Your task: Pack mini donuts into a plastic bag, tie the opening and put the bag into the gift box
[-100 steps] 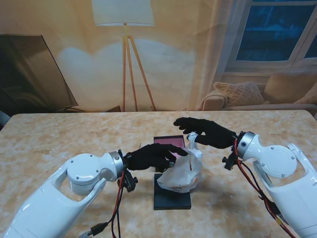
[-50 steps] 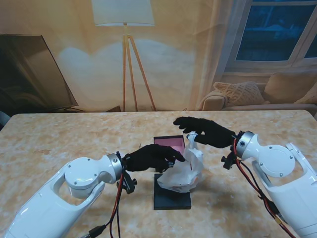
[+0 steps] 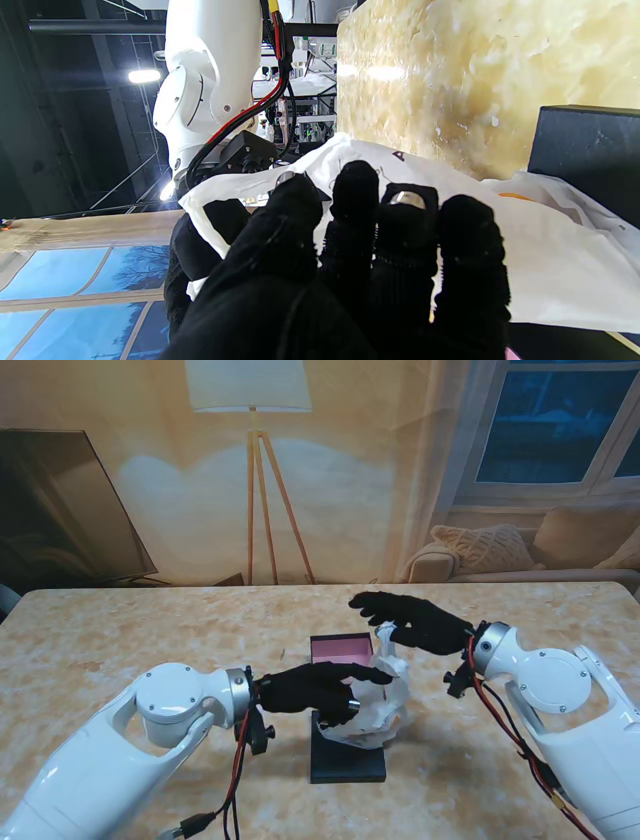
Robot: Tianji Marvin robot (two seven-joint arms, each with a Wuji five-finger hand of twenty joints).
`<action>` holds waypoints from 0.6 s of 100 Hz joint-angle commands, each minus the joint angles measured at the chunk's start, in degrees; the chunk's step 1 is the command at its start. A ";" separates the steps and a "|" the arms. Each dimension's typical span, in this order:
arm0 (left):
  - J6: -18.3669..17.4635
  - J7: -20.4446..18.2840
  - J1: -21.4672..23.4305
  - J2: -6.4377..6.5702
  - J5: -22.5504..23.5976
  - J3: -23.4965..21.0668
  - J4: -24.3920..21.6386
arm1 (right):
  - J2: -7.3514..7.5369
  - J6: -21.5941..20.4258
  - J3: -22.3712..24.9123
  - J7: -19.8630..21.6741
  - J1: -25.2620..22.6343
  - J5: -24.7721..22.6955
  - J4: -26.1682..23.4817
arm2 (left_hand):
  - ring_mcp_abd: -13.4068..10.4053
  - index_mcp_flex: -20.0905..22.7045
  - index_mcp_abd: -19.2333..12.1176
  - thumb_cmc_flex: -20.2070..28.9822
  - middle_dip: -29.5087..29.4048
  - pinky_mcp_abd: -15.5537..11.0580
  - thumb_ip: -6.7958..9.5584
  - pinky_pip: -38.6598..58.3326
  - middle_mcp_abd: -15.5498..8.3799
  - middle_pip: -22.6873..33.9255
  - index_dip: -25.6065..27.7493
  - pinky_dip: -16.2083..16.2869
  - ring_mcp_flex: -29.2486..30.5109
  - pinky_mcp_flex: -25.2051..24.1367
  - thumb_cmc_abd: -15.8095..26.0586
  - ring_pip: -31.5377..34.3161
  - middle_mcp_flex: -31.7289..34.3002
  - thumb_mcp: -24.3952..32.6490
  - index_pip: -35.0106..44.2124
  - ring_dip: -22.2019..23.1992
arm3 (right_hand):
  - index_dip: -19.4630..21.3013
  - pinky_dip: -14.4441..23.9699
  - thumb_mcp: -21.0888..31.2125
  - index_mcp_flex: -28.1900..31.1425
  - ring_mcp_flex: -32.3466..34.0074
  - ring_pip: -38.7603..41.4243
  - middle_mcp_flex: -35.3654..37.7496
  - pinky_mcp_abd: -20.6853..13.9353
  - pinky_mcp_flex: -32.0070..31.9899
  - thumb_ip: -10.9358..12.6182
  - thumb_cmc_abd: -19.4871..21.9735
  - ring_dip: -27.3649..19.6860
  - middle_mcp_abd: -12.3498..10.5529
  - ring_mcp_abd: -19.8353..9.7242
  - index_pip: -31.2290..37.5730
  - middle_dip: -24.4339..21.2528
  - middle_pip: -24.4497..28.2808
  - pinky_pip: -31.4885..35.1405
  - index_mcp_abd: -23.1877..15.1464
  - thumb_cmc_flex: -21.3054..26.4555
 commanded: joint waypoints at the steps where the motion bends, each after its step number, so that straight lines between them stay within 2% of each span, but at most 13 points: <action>1: -0.57 -0.25 -0.19 -0.27 0.31 0.38 -0.41 | -0.51 0.50 -0.42 0.72 0.11 -0.24 0.24 | 0.51 -2.66 -3.00 2.48 -1.04 0.69 1.43 0.54 -0.75 -0.66 -0.97 -0.26 1.77 0.21 3.19 -0.40 1.76 -0.87 -0.75 -1.12 | -0.43 -0.39 -0.86 -0.40 -0.57 -0.77 -0.62 0.42 -0.70 -0.13 1.13 -0.78 -0.81 -0.66 -0.39 -0.04 -0.21 0.16 -0.15 -0.25; 19: 0.94 -0.20 -1.01 -0.34 0.34 1.06 -0.85 | -0.57 0.89 -0.56 0.65 0.31 -0.18 0.39 | 0.59 -4.00 -1.26 2.47 -2.07 1.24 1.48 0.34 -0.43 -0.28 -1.84 -0.98 3.23 1.62 3.57 -0.52 2.74 -2.14 -1.30 -1.68 | -0.42 -0.43 -1.17 -0.44 -0.76 -0.78 -0.73 0.54 -0.96 -0.14 1.28 -0.79 -0.64 -0.69 -0.47 -0.06 -0.18 0.11 -0.01 -0.25; 29: 1.78 0.67 -1.47 -0.64 0.08 1.40 -0.97 | -0.55 0.63 -0.44 0.55 0.25 -0.36 0.22 | 0.84 -3.39 -1.29 2.48 -2.78 1.51 1.83 2.08 -0.19 1.32 -2.04 -0.83 4.36 2.57 3.53 1.30 3.68 -1.42 -1.19 -1.62 | -0.44 -0.44 -1.19 -0.44 -0.77 -0.77 -0.68 0.61 -1.02 -0.10 1.32 -0.78 -0.70 -0.52 -0.55 -0.06 -0.15 0.09 0.17 -0.18; 60: 3.73 -0.09 -3.00 -0.84 -1.77 1.88 -1.66 | -0.55 1.31 -0.71 0.57 0.44 -1.02 0.87 | 0.39 -4.81 -2.02 2.38 -3.08 1.03 1.69 2.74 -0.49 2.53 -2.44 -1.09 4.27 2.58 3.38 2.29 3.45 -1.51 -1.79 -1.75 | -0.52 -0.46 -1.37 -0.29 -0.95 -0.86 -0.85 0.75 -1.18 -0.07 1.43 -0.81 -0.52 -0.45 -0.78 -0.11 -0.21 0.10 0.40 -0.14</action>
